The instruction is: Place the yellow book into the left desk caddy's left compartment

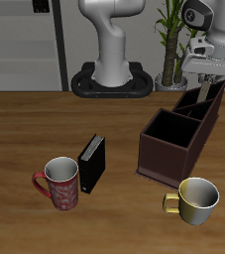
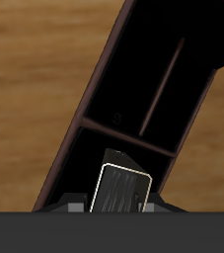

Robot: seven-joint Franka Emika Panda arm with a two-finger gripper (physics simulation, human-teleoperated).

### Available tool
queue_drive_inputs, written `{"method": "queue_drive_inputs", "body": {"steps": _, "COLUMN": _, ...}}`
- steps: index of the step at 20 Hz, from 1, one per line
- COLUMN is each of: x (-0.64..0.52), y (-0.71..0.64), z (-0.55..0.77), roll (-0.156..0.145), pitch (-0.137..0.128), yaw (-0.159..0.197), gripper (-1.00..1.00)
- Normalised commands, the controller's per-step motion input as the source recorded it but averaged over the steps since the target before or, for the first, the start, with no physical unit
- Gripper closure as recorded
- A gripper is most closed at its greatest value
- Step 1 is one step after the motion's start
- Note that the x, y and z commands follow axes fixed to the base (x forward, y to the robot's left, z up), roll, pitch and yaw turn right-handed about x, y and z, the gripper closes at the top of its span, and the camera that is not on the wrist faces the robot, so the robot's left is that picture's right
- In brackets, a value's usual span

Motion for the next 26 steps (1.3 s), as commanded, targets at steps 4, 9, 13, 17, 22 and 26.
{"method": "queue_drive_inputs", "body": {"steps": 4, "x": 0.05, "y": 0.11, "z": -0.25, "roll": 0.017, "pitch": 0.052, "yaw": -0.024, "gripper": 1.0}}
{"method": "queue_drive_inputs", "body": {"steps": 9, "x": 0.09, "y": 0.08, "z": -0.4, "roll": 0.025, "pitch": 0.054, "yaw": -0.003, "gripper": 1.0}}
{"method": "queue_drive_inputs", "body": {"steps": 13, "x": 0.14, "y": -0.05, "z": -0.55, "roll": 0.002, "pitch": 0.101, "yaw": -0.007, "gripper": 1.0}}
{"method": "queue_drive_inputs", "body": {"steps": 17, "x": 0.09, "y": 0.08, "z": -0.45, "roll": 0.047, "pitch": 0.094, "yaw": -0.023, "gripper": 1.0}}
{"method": "queue_drive_inputs", "body": {"steps": 22, "x": -0.01, "y": 0.05, "z": -0.01, "roll": 0.027, "pitch": 0.013, "yaw": -0.001, "gripper": -1.0}}
{"method": "queue_drive_inputs", "body": {"steps": 26, "x": -0.03, "y": -0.01, "z": 0.13, "roll": 0.001, "pitch": -0.019, "yaw": -0.001, "gripper": -1.0}}
